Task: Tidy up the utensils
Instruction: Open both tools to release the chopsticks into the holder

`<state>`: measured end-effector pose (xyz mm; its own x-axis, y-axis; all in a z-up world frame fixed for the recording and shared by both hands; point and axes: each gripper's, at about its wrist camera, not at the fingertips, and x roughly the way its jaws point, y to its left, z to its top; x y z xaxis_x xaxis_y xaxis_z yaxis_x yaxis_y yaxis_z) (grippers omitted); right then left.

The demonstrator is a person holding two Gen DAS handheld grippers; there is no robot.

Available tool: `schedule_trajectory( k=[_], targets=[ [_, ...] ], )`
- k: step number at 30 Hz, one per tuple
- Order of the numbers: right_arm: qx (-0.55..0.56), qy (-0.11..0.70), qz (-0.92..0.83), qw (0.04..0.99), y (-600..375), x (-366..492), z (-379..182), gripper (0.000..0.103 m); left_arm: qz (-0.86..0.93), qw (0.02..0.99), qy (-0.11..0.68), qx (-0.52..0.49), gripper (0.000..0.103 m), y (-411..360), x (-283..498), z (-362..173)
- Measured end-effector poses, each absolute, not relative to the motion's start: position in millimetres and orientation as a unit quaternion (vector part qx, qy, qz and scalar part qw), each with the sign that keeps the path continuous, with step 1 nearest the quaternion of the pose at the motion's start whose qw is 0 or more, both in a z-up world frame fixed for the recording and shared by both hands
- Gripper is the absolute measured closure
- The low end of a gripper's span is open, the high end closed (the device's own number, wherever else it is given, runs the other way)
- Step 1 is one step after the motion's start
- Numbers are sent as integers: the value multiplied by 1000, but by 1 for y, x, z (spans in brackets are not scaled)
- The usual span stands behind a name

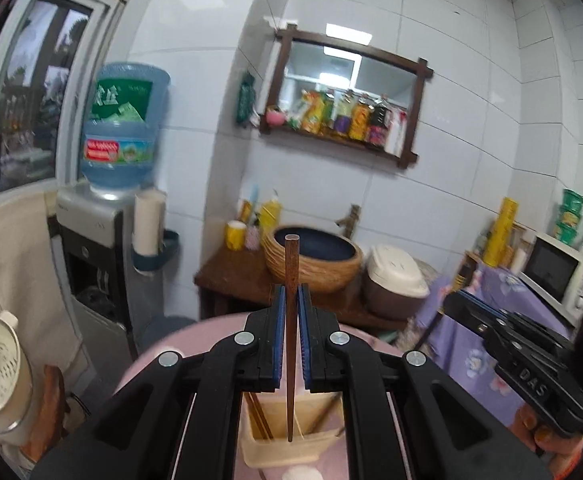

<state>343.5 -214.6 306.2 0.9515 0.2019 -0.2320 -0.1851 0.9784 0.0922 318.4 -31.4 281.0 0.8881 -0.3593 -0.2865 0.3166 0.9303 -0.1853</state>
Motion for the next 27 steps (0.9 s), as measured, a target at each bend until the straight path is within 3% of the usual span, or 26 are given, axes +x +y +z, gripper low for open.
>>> schedule_trajectory(
  k=[17, 25, 27],
  targets=[
    [52, 224, 63, 971, -214, 407, 181, 95, -152, 945, 282, -74, 96, -53, 372, 149],
    [50, 222, 52, 972, -215, 406, 167, 95, -159, 933, 313, -77, 95, -56, 377, 123],
    [46, 218, 48, 974, -215, 404, 166, 89, -160, 934, 310, -81, 95, -55, 374, 123]
  ],
)
